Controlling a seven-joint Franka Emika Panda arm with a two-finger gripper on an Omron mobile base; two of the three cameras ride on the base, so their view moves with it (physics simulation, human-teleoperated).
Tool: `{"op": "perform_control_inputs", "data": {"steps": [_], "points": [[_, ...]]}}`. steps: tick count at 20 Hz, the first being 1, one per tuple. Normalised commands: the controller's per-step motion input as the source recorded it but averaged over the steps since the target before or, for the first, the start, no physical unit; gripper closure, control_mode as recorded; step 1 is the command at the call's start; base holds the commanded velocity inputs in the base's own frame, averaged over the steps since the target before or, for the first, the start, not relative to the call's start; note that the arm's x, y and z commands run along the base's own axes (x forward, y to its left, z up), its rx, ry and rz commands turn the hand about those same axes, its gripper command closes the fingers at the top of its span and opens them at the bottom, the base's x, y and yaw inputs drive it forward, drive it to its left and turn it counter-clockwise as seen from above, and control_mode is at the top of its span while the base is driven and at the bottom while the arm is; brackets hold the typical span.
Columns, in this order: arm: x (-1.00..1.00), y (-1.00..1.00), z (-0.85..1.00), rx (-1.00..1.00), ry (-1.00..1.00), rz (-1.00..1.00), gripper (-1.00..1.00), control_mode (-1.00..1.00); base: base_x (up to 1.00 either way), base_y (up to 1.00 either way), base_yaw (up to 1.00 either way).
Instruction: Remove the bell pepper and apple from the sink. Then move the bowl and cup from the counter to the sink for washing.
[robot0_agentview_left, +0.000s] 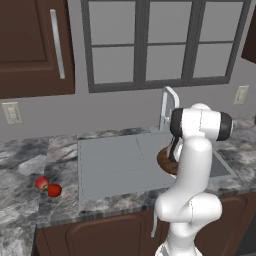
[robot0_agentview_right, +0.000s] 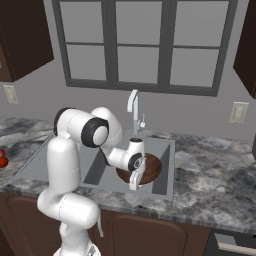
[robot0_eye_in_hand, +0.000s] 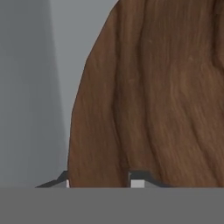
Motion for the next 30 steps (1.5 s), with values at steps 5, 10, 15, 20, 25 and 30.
{"op": "perform_control_inputs", "data": {"steps": [5, 10, 15, 20, 25, 30], "points": [[0.03, -0.06, -0.01, 0.03, 0.07, 0.0, -1.0, -1.0, 0.0, 0.0, 0.0], [0.0, -0.06, 0.0, 0.04, 0.05, 0.0, -1.0, -1.0, 0.0, 0.0, 0.0], [0.0, -0.02, 0.11, 0.05, 0.01, 0.0, -1.0, -1.0, 0.0, 0.0, 0.0], [0.0, 0.0, 0.27, 0.06, 0.0, 0.0, -1.0, -1.0, 0.0, 0.0, 0.0], [-0.03, 0.0, 0.34, 0.05, 0.0, 0.0, -1.0, -1.0, 0.0, 0.0, 0.0], [-0.11, 0.0, 0.36, 0.0, 0.0, -0.02, -1.0, -1.0, 0.0, 0.0, 0.0]]}}
